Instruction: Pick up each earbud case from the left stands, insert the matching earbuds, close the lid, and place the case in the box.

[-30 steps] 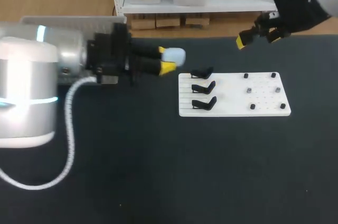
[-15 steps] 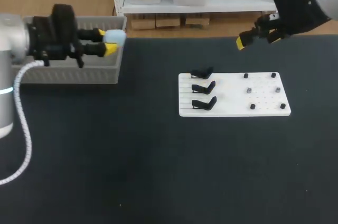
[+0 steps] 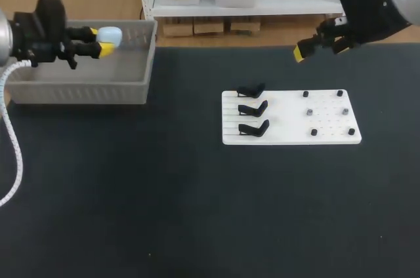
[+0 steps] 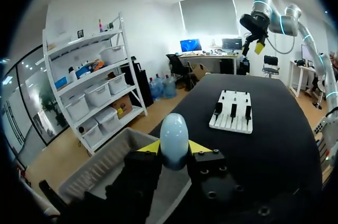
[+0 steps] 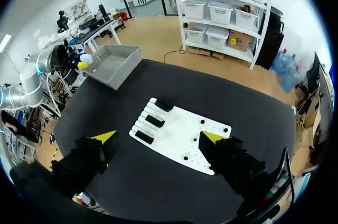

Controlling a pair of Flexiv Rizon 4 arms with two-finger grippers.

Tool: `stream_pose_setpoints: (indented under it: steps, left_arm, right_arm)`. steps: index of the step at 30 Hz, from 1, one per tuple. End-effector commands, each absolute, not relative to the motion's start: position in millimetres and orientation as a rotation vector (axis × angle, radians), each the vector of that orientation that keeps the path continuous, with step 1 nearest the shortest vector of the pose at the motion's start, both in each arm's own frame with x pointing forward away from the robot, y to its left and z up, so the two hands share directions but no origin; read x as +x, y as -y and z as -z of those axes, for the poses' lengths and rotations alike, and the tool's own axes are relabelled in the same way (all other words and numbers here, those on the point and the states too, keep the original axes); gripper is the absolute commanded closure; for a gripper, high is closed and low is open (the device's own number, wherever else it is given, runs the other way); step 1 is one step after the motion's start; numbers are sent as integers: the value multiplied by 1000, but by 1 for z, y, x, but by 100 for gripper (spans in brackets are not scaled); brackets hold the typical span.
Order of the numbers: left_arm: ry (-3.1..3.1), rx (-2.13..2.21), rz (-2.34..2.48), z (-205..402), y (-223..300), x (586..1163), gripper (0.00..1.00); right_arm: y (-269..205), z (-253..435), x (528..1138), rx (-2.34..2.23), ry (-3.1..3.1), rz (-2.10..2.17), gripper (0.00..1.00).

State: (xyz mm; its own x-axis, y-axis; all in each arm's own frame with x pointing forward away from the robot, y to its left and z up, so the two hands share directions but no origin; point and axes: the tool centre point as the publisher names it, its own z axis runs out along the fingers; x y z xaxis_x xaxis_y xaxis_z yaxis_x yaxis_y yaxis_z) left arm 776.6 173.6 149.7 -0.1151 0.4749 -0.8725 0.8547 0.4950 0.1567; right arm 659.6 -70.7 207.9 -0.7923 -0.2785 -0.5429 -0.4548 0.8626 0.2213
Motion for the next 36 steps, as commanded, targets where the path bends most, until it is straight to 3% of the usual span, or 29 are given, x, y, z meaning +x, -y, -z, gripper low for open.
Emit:
stream_pose_setpoints:
  steps: [1,10,17,18,19,36]
  left_arm:
    - [-1775,1173,541,-140,-192,815,100]
    - [-1843,1124,471,-134,-241,856,100]
    - [-1905,1155,471,-122,-245,865,97]
    - [-1912,1150,475,-120,-246,865,60]
    - [-1913,1148,476,-119,-246,864,0]
    - [-1860,1196,464,-132,-238,845,0]
  right_arm:
    - [71,-208,658,-532,-2525,-468,0]
    - [71,-208,658,-532,-2525,-468,0]
    - [71,-208,658,-532,-2525,-468,0]
    - [71,-208,658,-532,-2525,-468,0]
    - [71,-208,658,-532,-2525,-468,0]
    - [71,-208,658,-532,-2525,-468,0]
